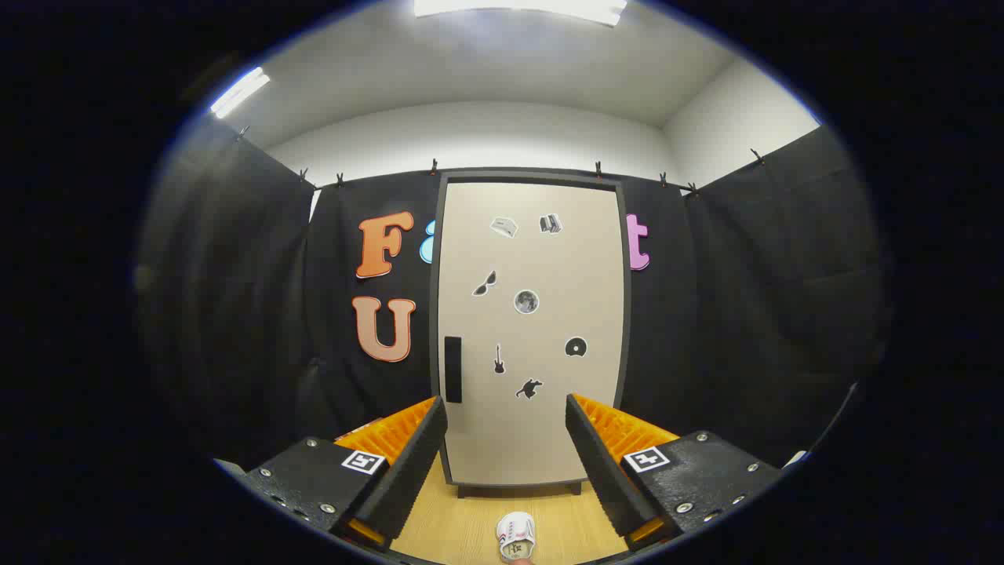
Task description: Open the shoe cabinet door, grab the shoes and put them into the shoe cabinet, then close the shoe cabinet door.
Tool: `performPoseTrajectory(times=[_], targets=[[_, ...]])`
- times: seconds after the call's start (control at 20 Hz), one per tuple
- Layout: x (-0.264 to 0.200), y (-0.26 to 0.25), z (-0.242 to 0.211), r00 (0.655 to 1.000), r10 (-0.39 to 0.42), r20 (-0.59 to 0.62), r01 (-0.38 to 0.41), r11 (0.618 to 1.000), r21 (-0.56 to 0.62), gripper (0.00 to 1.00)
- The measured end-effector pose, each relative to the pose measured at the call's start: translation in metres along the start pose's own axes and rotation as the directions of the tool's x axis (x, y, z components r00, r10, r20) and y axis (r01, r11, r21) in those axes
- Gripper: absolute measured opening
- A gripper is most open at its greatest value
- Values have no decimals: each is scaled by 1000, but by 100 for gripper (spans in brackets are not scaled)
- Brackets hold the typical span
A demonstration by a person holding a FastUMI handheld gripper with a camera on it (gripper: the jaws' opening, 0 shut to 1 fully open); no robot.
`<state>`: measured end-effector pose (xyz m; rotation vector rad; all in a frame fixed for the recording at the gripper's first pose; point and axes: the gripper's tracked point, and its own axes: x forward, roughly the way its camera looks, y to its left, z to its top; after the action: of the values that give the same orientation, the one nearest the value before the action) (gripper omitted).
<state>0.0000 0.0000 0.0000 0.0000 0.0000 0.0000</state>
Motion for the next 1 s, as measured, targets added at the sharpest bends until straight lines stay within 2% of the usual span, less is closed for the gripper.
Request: performPoseTrajectory(times=[1.0], targets=[[-7, -12, 0, 1000, -16, 2, 16, 1000, 24, 95]])
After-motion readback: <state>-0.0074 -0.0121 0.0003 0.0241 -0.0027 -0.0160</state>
